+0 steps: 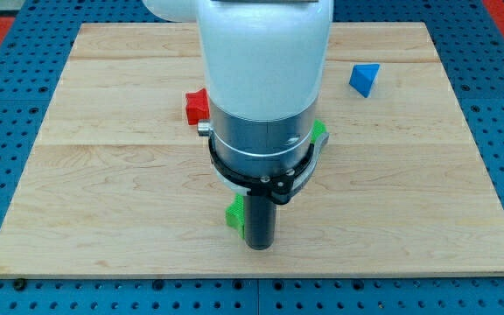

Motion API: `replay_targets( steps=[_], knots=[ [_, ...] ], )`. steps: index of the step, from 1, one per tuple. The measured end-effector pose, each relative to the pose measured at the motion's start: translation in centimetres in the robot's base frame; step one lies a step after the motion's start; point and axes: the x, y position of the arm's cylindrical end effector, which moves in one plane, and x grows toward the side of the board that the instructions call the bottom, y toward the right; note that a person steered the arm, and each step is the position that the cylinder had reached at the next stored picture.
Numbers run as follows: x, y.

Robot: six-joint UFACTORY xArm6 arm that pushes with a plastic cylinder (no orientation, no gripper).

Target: Slide green circle to red circle

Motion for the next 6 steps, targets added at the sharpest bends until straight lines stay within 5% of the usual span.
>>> replay_targets(
  steps=[1,2,4,6],
  knots=[
    [-0.6,9.3],
    [-5.9,14.8],
    [-17.7,12.2],
    [-13.9,8.8]
  ],
)
